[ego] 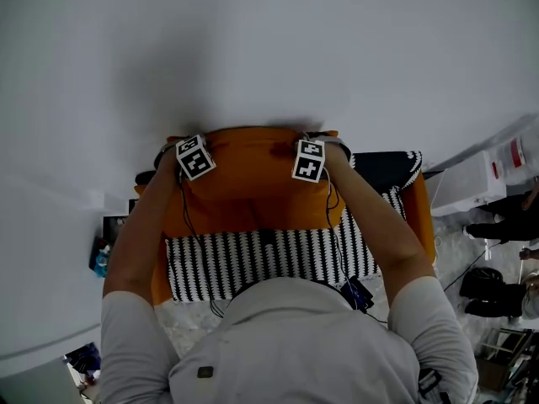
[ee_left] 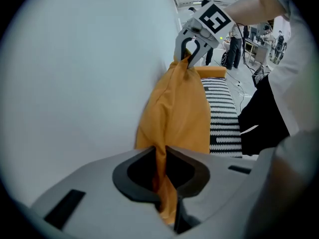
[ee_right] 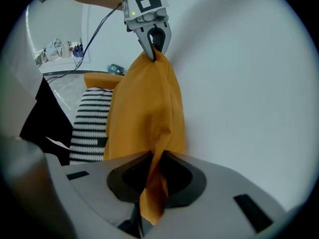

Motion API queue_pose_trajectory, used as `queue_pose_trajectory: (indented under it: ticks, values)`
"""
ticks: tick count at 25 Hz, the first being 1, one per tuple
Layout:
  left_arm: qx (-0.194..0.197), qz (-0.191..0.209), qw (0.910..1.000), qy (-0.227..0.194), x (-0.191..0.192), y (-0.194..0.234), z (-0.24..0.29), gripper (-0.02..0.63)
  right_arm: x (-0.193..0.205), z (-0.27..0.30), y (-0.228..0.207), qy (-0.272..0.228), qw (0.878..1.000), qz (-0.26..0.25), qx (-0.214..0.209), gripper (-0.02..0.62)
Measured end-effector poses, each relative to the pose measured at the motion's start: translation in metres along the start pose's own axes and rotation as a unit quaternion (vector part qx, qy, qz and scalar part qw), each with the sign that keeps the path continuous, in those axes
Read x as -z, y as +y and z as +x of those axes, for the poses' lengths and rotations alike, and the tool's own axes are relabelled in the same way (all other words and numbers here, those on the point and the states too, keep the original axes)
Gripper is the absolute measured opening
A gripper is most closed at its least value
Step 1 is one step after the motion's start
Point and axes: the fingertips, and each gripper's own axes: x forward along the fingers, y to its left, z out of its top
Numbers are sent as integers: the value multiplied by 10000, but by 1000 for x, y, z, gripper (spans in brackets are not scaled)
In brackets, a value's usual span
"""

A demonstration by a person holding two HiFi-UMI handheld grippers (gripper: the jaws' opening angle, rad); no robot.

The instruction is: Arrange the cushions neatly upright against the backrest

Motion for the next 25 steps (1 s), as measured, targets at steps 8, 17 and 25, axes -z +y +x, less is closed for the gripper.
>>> queue_pose_trajectory:
  ticks: [8, 17, 25]
  values:
    - [33, -23, 9999, -93, 1, -19, -25, 35, -1, -24, 14, -235, 9997, 60, 94, 57]
    - [6, 47, 9997, -231, -10, -41, -59, 35, 2, -68, 23, -269, 9987, 94, 416, 51]
    - [18, 245, 9988, -421, -39, -58, -75, 32, 22, -102, 36, -208, 9977, 204, 619, 43]
